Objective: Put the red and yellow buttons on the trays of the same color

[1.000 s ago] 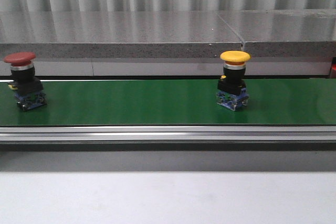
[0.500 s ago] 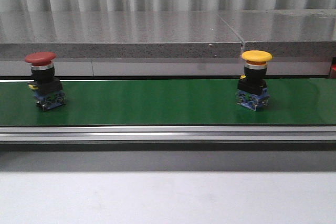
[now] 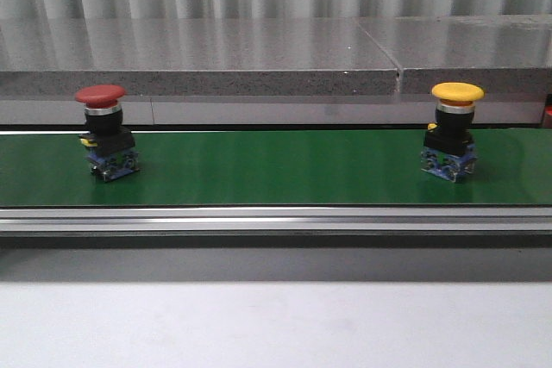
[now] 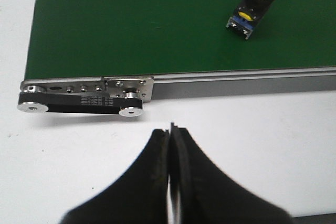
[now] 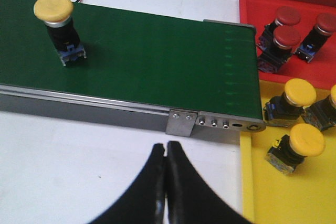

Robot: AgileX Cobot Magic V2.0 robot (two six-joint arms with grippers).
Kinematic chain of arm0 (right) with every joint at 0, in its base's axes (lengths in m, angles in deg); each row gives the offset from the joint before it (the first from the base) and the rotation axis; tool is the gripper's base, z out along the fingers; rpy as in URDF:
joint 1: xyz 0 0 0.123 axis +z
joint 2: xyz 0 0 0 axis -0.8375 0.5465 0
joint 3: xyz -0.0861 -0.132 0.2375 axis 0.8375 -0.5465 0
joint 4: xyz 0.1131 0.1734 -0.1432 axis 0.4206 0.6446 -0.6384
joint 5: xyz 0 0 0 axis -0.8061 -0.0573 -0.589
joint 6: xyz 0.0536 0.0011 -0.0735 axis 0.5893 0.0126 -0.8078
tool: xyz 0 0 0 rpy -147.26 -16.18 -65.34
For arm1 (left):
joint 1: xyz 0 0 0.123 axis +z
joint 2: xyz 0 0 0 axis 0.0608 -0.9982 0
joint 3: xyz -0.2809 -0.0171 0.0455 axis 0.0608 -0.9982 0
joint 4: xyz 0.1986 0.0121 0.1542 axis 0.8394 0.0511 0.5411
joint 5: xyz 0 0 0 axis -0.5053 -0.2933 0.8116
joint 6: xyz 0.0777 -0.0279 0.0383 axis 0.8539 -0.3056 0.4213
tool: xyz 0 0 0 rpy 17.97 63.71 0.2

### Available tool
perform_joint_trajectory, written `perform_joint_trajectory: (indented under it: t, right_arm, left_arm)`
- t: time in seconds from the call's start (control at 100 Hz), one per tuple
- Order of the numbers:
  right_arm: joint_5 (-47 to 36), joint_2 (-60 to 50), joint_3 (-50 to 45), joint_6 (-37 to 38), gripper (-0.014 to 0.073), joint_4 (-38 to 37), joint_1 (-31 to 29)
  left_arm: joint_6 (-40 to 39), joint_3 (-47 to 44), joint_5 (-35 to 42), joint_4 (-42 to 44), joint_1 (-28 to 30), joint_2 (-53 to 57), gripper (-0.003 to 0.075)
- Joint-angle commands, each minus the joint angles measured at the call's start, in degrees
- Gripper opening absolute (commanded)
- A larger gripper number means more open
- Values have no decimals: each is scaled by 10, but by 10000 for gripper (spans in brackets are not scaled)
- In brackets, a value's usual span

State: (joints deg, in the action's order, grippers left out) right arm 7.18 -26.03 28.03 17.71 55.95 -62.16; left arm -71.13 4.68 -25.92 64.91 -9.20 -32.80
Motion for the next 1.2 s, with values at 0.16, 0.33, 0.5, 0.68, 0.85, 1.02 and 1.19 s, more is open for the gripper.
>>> perform_joint_trajectory:
  t: [0.16,0.33,0.5,0.68,0.85,1.02,1.19]
  right_arm:
    - [-20,124,96,-6,-66,1,1]
    - [6,238,180,-6,-50,5,1]
    - [49,339,262,-6,228,7,3]
    - [78,423,329,-6,613,9,32]
    - [114,496,386,-6,646,14,68]
    - [141,557,422,-6,646,17,86]
    - [145,605,432,-7,646,13,86]
  left_arm:
    - [1,15,34,-7,-4,-1,-20]
    - [1,15,34,-7,-4,-1,-20]
    - [1,15,34,-7,-4,-1,-20]
    - [1,15,34,-7,-4,-1,-20]
    - [1,15,34,-7,-4,-1,-20]
    - [1,15,34,-7,-4,-1,-20]
    - [1,15,34,-7,-4,-1,-20]
